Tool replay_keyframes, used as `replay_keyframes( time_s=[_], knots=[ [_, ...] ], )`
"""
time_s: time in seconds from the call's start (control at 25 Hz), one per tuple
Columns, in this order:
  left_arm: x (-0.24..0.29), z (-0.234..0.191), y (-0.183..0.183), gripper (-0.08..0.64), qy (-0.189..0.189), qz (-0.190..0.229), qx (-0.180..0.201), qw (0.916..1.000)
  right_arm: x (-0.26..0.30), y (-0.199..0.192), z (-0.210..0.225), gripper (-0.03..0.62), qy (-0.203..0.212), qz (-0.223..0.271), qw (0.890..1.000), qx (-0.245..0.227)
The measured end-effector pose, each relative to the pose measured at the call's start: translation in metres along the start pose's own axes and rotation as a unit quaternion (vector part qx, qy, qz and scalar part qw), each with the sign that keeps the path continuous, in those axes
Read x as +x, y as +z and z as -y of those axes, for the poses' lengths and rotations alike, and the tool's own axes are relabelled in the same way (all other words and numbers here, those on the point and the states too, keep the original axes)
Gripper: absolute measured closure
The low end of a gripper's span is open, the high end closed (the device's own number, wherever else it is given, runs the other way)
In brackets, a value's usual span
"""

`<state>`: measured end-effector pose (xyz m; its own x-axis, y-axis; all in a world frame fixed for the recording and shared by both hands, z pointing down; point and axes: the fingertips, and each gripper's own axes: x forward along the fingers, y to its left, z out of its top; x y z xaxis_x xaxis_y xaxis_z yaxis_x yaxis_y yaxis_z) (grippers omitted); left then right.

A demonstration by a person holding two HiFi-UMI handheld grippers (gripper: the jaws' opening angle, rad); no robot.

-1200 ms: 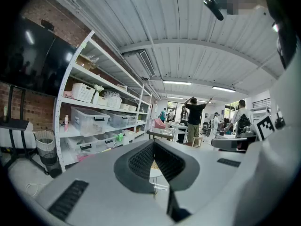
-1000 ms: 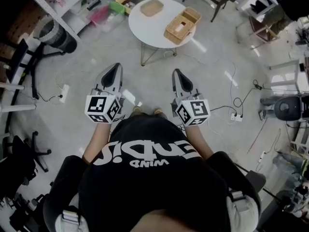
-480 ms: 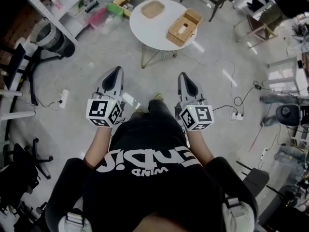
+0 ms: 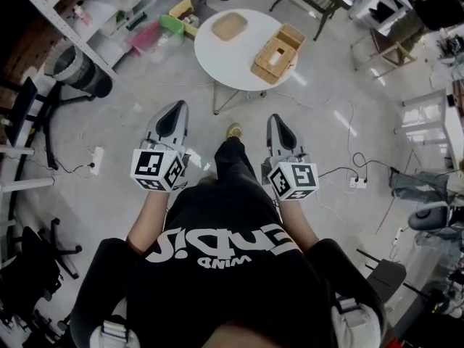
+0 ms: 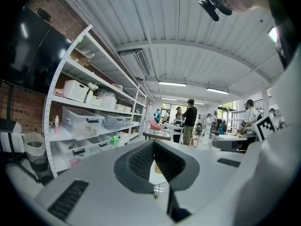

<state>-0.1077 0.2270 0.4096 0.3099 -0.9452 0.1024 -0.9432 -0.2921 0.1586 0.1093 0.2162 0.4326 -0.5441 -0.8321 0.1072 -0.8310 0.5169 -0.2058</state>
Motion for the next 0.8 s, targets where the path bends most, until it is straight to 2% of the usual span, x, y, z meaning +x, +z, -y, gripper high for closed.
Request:
replay_keyframes(
  time_s=[0.36,0.8],
  knots=[
    [0.053,-0.024,0.000,0.561,-0.003,-0.009,-0.009,0.9999,0.061,0.000,0.017,0.594,0.012,-0.012,1.000,0.005],
    [0.145,-0.055,0.030,0.561,0.008,-0.009,-0.015,0.9998,0.158,0.027,0.058,0.595,0.034,-0.028,0.999,0.011]
  ],
)
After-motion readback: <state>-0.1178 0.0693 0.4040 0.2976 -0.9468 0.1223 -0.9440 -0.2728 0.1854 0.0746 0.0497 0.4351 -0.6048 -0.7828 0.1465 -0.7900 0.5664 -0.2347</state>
